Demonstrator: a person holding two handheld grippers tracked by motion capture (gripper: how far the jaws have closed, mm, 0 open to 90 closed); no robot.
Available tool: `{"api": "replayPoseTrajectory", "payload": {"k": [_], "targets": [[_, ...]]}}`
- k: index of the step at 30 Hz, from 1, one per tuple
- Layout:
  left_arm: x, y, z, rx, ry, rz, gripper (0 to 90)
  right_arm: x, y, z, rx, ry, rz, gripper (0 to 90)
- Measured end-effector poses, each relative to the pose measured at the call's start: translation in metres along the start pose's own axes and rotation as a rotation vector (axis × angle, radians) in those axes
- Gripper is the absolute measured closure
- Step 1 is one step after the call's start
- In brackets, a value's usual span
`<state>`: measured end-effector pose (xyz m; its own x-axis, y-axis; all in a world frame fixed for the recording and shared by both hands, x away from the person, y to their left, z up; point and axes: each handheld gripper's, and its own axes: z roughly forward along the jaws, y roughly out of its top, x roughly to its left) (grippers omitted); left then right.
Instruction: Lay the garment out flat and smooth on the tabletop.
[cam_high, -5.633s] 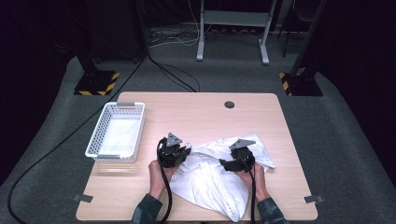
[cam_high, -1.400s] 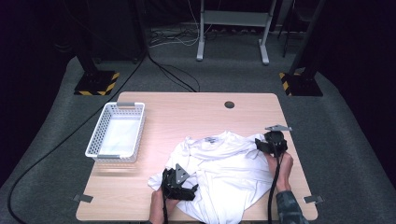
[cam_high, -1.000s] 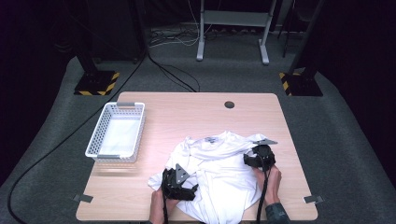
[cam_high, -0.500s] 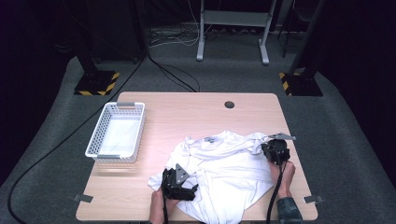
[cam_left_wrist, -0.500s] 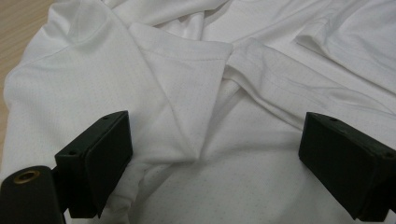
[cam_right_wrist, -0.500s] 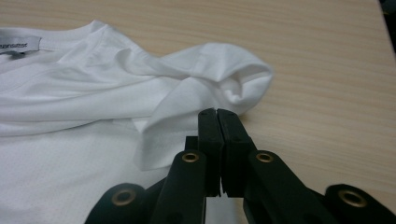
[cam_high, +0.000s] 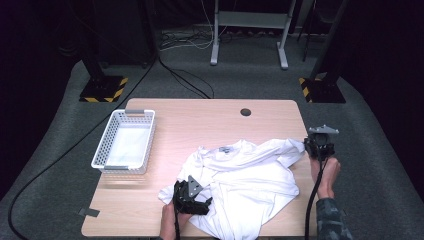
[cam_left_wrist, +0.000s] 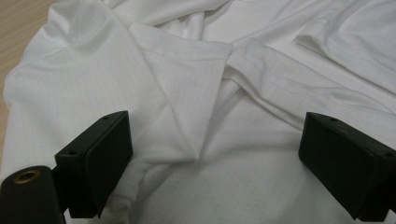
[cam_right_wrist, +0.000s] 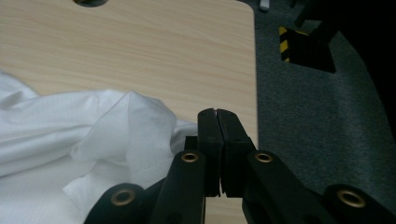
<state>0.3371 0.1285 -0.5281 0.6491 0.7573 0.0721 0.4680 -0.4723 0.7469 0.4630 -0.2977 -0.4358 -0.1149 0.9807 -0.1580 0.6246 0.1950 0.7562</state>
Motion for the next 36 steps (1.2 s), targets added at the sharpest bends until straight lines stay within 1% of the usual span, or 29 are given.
{"api": "replayPoseTrajectory", "payload": {"k": [1,3,4,5,7,8,9,11,12,13,15,16,17,18,19,20,21,22,23,25,26,28,30,32,33,34,35,36], "targets": [[0.000,0.000,0.000,0.000,0.000,0.000,9.7,-0.004,0.004,0.002,0.005,-0.005,-0.006,87.9],[0.000,0.000,0.000,0.000,0.000,0.000,9.7,-0.007,0.007,0.007,0.032,-0.014,-0.007,77.5],[0.000,0.000,0.000,0.000,0.000,0.000,9.7,-0.008,0.006,0.009,0.039,-0.006,0.006,72.7],[0.000,0.000,0.000,-0.001,0.001,-0.002,9.7,-0.008,0.003,0.008,0.033,0.000,0.023,65.8],[0.000,0.000,0.000,-0.001,0.002,-0.001,9.7,-0.005,-0.005,0.005,0.025,0.021,0.059,62.8],[0.000,0.000,0.000,-0.001,0.002,0.000,9.7,-0.003,-0.011,0.002,0.007,0.027,0.071,60.7],[0.000,0.000,0.000,-0.001,0.003,0.000,9.7,0.001,-0.017,-0.002,-0.002,0.045,0.085,59.8],[0.000,0.000,0.000,-0.001,0.003,0.000,9.7,0.011,-0.030,-0.008,-0.006,0.099,0.092,58.3],[0.000,0.000,0.000,-0.001,0.003,0.001,9.7,0.018,-0.036,-0.009,0.001,0.135,0.090,57.4],[0.000,0.000,0.000,-0.001,0.002,0.001,9.7,0.026,-0.042,-0.008,0.028,0.172,0.073,56.9],[0.000,0.000,0.000,-0.001,0.002,-0.001,9.7,0.043,-0.052,-0.002,0.079,0.193,0.021,55.5],[0.000,0.000,0.000,-0.001,0.002,0.000,9.7,0.050,-0.056,0.003,0.108,0.196,0.003,55.3],[0.000,0.000,0.000,-0.001,0.002,0.000,9.7,0.054,-0.060,0.009,0.127,0.194,-0.006,56.1],[0.000,0.000,0.000,-0.001,0.002,-0.001,9.7,0.056,-0.064,0.014,0.144,0.187,-0.017,59.7],[0.000,0.000,0.000,-0.001,0.002,-0.002,9.7,0.057,-0.066,0.017,0.158,0.181,-0.014,64.0],[0.000,0.000,0.000,-0.001,0.003,-0.003,9.7,0.054,-0.068,0.018,0.144,0.194,0.008,69.1],[0.000,0.000,0.000,-0.001,0.003,-0.003,9.7,0.052,-0.069,0.017,0.147,0.183,0.009,73.4],[0.000,0.000,0.000,0.001,0.003,-0.004,9.7,0.050,-0.070,0.015,0.150,0.176,0.007,75.8],[0.000,0.000,0.000,0.001,0.003,-0.006,9.7,0.047,-0.072,0.013,0.158,0.183,0.017,77.8],[-0.001,0.000,0.000,0.001,0.005,-0.007,9.7,0.041,-0.081,0.006,0.152,0.185,0.028,79.2],[-0.001,0.000,0.000,0.001,0.006,-0.008,9.7,0.037,-0.085,0.001,0.155,0.195,0.042,79.4],[-0.001,0.000,0.000,0.001,0.006,-0.009,9.7,0.031,-0.094,-0.007,0.164,0.201,0.060,79.4],[-0.001,0.000,0.000,0.000,0.006,-0.009,9.8,0.027,-0.100,-0.015,0.178,0.197,0.065,77.3],[-0.001,0.000,0.000,0.001,0.006,-0.008,9.8,0.026,-0.101,-0.020,0.201,0.172,0.055,72.1],[-0.001,0.000,0.000,0.000,0.006,-0.009,9.8,0.027,-0.100,-0.022,0.203,0.153,0.044,68.8],[-0.001,0.000,0.000,0.000,0.006,-0.009,9.8,0.029,-0.099,-0.024,0.191,0.136,0.035,66.0],[-0.001,0.000,0.000,0.000,0.007,-0.009,9.8,0.032,-0.097,-0.027,0.170,0.146,0.033,63.9],[-0.001,0.000,0.000,0.000,0.007,-0.009,9.8,0.036,-0.094,-0.029,0.143,0.169,0.033,61.3]]}}
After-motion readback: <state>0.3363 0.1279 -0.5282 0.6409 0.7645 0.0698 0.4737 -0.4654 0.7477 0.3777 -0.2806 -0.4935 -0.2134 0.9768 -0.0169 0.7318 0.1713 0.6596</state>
